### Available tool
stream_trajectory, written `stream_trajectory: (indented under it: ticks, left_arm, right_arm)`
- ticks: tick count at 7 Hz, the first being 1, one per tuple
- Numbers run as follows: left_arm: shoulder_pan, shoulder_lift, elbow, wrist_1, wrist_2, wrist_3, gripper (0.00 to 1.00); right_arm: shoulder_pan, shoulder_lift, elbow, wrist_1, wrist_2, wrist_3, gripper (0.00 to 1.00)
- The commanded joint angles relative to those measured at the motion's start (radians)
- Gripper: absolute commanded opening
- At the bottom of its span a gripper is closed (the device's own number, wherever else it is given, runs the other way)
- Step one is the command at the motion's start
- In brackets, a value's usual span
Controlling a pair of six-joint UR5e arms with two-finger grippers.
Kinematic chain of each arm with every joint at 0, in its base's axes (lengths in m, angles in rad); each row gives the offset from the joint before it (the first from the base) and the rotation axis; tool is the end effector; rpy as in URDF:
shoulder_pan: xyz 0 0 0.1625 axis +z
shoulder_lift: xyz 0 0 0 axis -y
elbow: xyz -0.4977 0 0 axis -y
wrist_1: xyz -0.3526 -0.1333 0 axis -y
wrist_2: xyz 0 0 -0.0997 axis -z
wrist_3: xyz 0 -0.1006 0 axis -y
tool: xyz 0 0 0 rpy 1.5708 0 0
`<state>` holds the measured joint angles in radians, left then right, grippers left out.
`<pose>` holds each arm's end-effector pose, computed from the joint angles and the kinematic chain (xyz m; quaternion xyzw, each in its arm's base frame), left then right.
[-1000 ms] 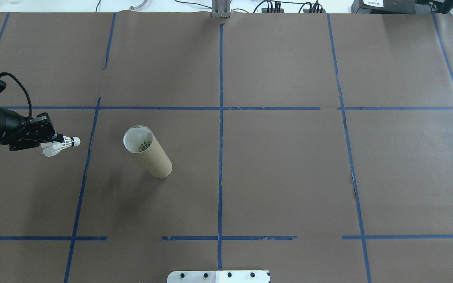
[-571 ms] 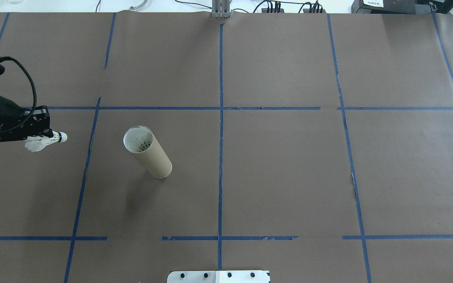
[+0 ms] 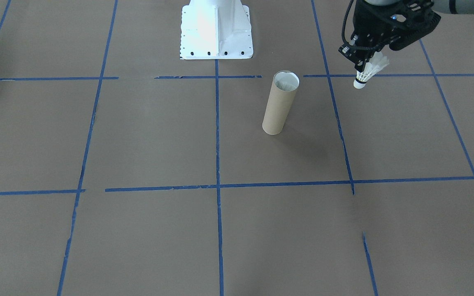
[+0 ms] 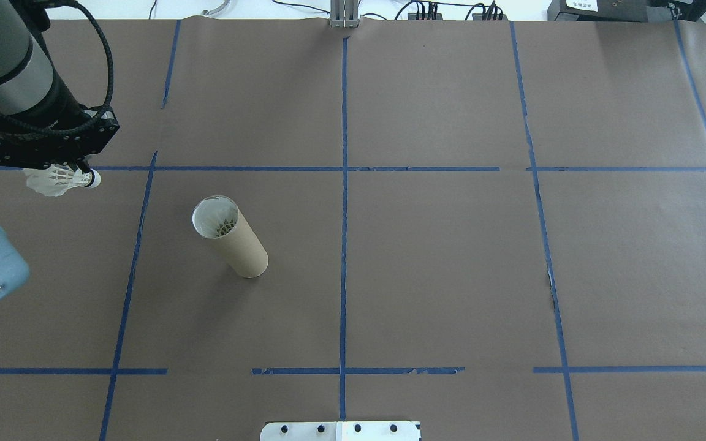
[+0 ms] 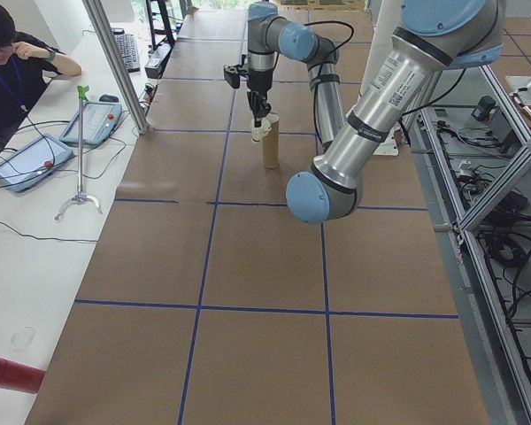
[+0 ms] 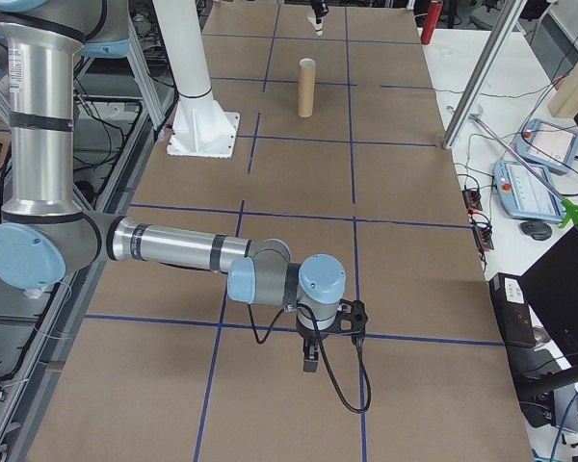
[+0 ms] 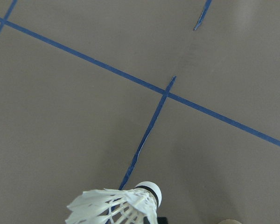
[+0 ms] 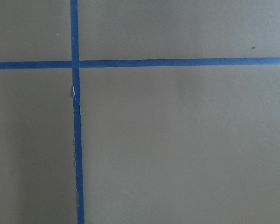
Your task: Collect badminton balls into bucket
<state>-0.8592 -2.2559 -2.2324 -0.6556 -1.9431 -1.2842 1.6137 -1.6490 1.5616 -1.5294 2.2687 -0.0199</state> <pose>0.2683 -0.4593 0.2475 -0.0379 0.2748 -0.2331 0.9321 0.0861 -0.4051 0.7710 -0.0109 -0.3423 0.0187 0.9393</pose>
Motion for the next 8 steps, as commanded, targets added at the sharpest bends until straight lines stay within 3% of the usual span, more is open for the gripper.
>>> stream_trajectory:
  ticks: [1,8]
  left_arm:
    - [0.032,-0.118,0.051,0.109,0.01,0.0,0.0]
    - [0.193,-0.33,0.291,0.113,0.087,-0.035,0.0]
  right_arm:
    - [0.0,0.0,0.002,0.0,0.0,0.0,1.0]
    - [0.0,-0.002,0.002,0.0,0.0,0.0,1.0]
